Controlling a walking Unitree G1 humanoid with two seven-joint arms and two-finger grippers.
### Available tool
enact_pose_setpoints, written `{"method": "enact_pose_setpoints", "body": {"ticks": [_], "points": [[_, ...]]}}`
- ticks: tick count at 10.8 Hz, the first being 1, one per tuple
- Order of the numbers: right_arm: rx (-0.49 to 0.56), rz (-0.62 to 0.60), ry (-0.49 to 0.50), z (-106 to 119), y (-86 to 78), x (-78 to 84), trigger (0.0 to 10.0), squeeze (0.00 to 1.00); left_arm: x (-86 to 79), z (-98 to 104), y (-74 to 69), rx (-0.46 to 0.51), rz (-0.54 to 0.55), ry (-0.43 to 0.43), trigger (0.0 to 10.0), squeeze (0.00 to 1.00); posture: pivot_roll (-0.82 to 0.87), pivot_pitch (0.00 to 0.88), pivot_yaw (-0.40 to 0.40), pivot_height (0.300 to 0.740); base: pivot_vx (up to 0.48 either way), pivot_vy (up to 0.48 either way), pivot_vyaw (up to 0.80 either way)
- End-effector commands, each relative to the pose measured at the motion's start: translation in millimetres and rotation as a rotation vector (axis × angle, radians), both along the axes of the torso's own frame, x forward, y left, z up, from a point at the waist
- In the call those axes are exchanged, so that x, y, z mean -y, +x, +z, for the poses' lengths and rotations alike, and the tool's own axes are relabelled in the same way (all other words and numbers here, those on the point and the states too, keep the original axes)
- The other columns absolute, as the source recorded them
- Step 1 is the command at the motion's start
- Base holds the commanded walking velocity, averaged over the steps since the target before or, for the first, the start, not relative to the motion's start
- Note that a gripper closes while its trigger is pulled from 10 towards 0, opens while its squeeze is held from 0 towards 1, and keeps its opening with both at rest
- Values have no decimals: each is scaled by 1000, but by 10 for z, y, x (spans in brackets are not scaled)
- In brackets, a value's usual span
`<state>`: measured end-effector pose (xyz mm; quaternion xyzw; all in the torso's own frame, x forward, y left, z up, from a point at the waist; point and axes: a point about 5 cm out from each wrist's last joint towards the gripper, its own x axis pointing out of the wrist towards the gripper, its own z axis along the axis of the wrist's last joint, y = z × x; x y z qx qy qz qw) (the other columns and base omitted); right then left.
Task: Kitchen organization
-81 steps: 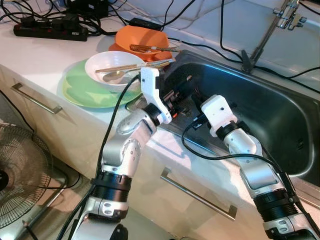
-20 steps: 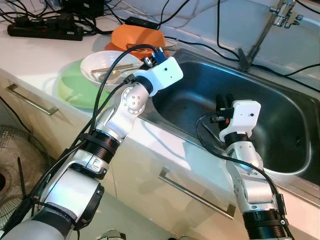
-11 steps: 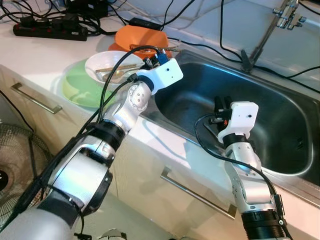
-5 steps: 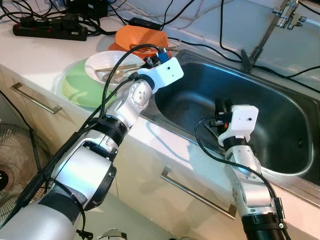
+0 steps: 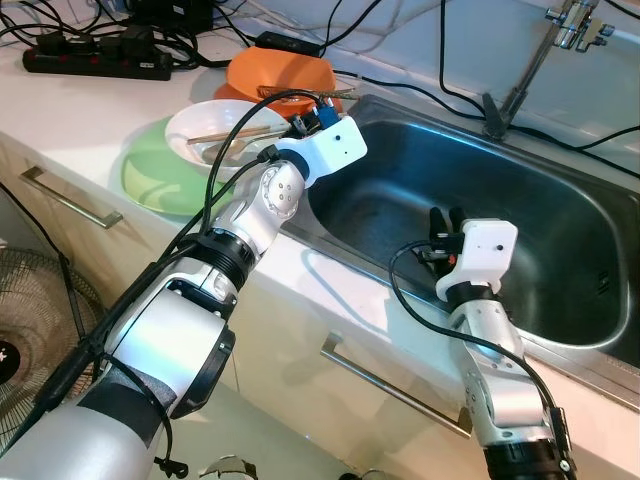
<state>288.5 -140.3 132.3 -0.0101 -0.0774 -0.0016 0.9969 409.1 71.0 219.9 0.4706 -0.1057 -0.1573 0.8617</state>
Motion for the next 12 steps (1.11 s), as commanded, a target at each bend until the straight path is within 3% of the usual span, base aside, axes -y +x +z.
{"method": "enact_pose_setpoints", "body": {"ticks": [1, 8, 10, 12], "points": [[-10, -18, -4, -2, -16, 31, 10000, 0, 53, 104, 14, 34, -12, 8, 0, 0, -106, 88, -95, 740, 0, 0, 0], [-13, -25, -4, 2, 6, 41, 10000, 0, 55, 253, 27, 88, -15, -2, 0, 0, -102, 73, -95, 740, 0, 0, 0], [-11, -17, -6, 7, 30, 32, 10000, 0, 104, 354, -11, 115, -53, -24, 10000, 0, -93, 63, -101, 740, 0, 0, 0], [-12, -9, -6, 5, 46, 15, 10000, 0, 79, 317, -50, 96, -74, -24, 10000, 0, -89, 57, -105, 740, 0, 0, 0]]}}
